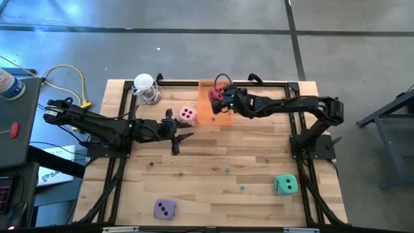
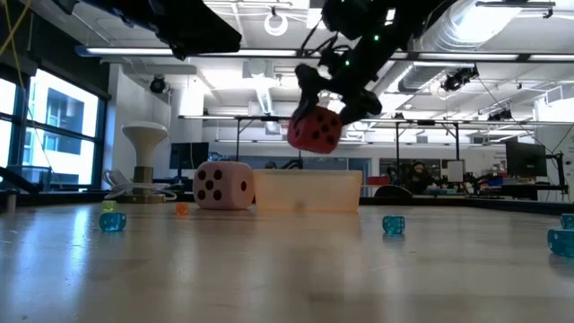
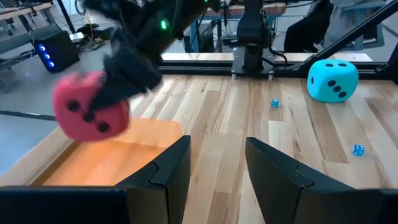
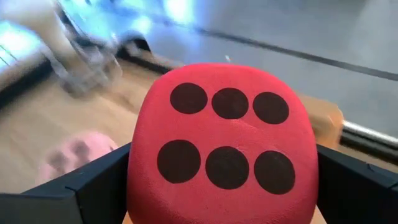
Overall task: Pick & Place Dice
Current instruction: Put the red die into the orange bin
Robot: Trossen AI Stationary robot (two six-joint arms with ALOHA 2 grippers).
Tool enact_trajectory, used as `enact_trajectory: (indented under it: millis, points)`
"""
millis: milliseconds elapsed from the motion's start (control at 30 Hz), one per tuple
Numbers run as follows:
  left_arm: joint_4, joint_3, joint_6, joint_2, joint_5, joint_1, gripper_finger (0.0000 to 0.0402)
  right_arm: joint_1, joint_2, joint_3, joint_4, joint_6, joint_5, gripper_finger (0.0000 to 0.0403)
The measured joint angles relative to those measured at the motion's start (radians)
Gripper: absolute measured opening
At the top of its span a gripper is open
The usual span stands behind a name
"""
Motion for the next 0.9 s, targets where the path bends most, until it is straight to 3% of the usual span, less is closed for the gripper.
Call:
enact_trajectory:
  millis: [700,833,900]
  points:
    - [-0.042,0.001,-0.047,0.000,0.004,0.000,0.0148,-0.096,0.053,0.001,0.050,-0.029,-0.109,0.0400]
    - [-0.059,0.001,-0.061,0.000,0.004,0.000,0.0148,-0.093,0.053,0.001,0.043,-0.030,-0.184,0.0400]
    - [-0.060,0.001,-0.070,0.000,0.004,0.000,0.0148,-0.086,0.053,0.001,0.037,-0.041,-0.132,0.0400]
